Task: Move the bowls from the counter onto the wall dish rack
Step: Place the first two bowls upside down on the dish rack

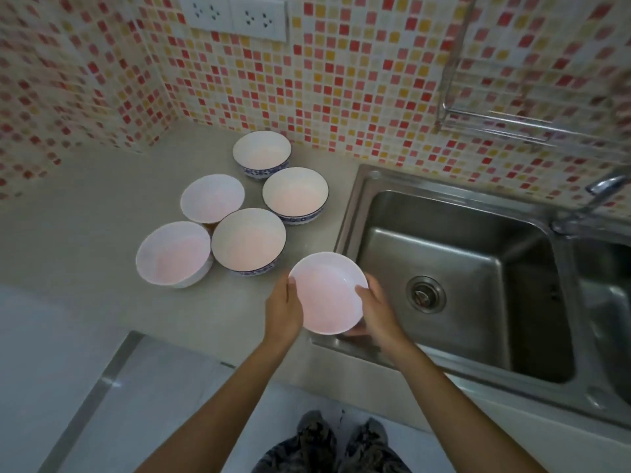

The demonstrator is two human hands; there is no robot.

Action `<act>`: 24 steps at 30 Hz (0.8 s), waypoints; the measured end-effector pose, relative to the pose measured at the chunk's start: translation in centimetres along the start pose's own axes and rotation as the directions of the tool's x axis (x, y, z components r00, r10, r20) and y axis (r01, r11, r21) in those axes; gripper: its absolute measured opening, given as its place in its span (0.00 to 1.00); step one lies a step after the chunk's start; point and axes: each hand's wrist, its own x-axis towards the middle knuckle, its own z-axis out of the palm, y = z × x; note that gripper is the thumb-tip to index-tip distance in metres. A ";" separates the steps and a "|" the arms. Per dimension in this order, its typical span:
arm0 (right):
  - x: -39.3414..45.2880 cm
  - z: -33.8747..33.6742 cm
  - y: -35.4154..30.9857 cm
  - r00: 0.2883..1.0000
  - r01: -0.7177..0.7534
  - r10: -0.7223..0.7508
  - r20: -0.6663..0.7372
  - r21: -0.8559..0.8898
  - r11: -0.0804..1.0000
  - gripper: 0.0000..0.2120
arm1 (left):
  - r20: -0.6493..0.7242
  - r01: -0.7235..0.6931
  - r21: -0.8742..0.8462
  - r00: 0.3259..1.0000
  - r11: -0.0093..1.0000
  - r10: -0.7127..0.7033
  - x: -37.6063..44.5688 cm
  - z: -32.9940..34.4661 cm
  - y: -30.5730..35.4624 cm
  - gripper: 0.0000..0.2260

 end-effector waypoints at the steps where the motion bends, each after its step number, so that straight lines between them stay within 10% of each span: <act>1: -0.1 -1.1 0.0 0.999 -0.039 0.040 -0.015 0.033 0.999 0.13 | 0.036 -0.012 0.007 0.999 1.000 0.012 0.0 1.1 0.5 0.15; 14: -1.5 -16.9 2.1 0.929 -0.120 0.205 -0.308 0.273 0.954 0.20 | 0.486 -0.129 0.035 0.869 0.991 0.096 -1.8 14.9 4.1 0.15; 19: -0.4 -20.9 3.9 0.877 -0.137 0.280 -0.391 0.356 0.924 0.22 | 0.626 -0.567 0.495 0.758 0.658 0.183 -1.8 15.8 -1.5 0.27; 24: 0.3 -22.5 5.6 0.842 -0.120 0.306 -0.444 0.399 0.909 0.18 | 0.693 -0.654 0.581 0.709 0.484 0.127 -1.7 15.7 -3.7 0.40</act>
